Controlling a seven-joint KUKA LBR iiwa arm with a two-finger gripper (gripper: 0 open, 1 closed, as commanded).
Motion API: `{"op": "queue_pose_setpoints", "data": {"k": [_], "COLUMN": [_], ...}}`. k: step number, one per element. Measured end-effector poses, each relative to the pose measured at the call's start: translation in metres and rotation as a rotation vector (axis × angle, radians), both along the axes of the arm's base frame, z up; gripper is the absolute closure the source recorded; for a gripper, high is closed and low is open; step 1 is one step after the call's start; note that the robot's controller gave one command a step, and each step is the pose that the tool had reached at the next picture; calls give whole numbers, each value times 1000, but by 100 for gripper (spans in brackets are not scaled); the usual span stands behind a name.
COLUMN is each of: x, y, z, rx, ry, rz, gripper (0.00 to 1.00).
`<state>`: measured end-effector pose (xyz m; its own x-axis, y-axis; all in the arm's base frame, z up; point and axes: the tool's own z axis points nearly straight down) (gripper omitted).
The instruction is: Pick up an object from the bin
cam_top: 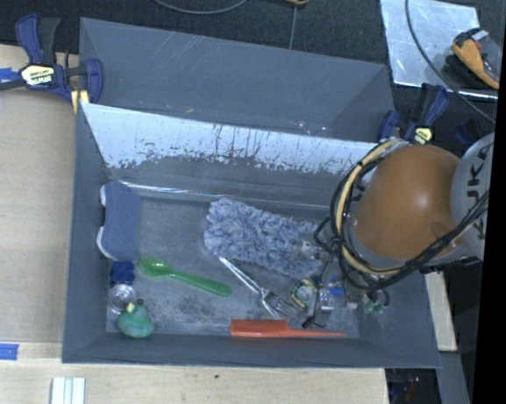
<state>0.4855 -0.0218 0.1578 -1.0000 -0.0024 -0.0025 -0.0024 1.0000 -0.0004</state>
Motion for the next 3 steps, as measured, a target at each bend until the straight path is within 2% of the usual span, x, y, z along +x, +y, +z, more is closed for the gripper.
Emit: {"op": "queue_pose_setpoints", "data": {"k": [1, 2, 3], "x": [0, -1, -4], "y": [0, 4, -17], "z": [0, -38, -57], "rx": [0, 0, -1], "ry": [0, 2, -3], "rz": [0, -54, -54], "gripper": [0, 0, 0]}}
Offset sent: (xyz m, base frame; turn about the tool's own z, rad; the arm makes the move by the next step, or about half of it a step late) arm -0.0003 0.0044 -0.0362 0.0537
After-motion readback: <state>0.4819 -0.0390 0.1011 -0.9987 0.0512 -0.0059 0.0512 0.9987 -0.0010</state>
